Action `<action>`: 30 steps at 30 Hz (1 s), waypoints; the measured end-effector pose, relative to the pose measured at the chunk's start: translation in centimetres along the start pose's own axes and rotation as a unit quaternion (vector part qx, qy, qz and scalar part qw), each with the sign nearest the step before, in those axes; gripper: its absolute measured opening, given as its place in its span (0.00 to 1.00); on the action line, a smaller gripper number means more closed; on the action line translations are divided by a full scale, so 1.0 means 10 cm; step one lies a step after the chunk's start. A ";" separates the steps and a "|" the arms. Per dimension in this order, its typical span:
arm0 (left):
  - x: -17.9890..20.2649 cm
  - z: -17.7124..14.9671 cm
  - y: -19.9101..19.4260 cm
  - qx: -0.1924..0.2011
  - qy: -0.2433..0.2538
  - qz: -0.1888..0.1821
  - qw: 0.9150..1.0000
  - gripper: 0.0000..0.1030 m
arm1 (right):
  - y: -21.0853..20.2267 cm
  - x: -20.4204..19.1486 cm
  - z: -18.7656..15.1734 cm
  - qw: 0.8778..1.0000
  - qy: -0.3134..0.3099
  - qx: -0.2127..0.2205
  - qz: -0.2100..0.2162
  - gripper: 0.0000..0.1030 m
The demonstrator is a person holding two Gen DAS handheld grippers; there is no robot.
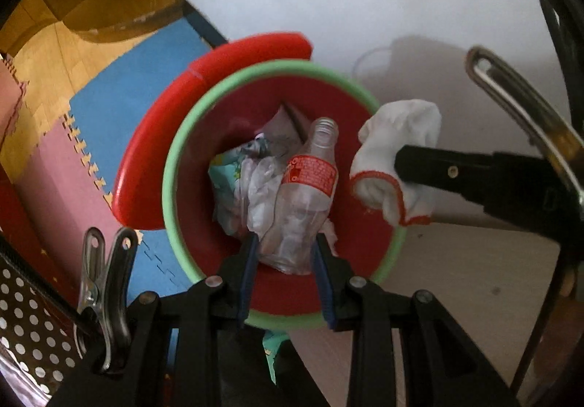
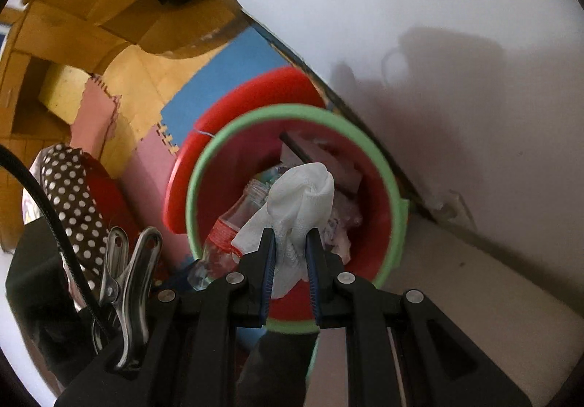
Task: Collect trash
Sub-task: 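Open both grippers to drop the bottle and sock into the bucket, then raise both open grippers from the bucket and move back over the table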
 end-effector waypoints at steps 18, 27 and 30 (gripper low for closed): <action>-0.18 0.16 0.44 -0.016 0.007 0.037 0.999 0.36 | 0.71 0.27 -0.08 0.996 0.069 -0.018 0.043 0.66; -0.08 0.23 -0.10 0.034 0.019 0.043 0.998 0.70 | 0.25 0.11 -0.05 0.993 0.083 0.060 0.066 0.73; -0.04 0.24 -0.38 0.056 0.021 0.040 0.997 0.71 | -0.13 0.06 -0.08 0.990 0.080 0.104 0.044 0.74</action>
Point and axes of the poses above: each gripper's, at about its wrist camera, not at the fingertips, and y roughly the way its jaws point, x to its right, z to its top, the point moved 4 cm from there along y, roughly the way its jaws point, and after that the axes turned 15 degrees about -y, right-handed, at the moved point
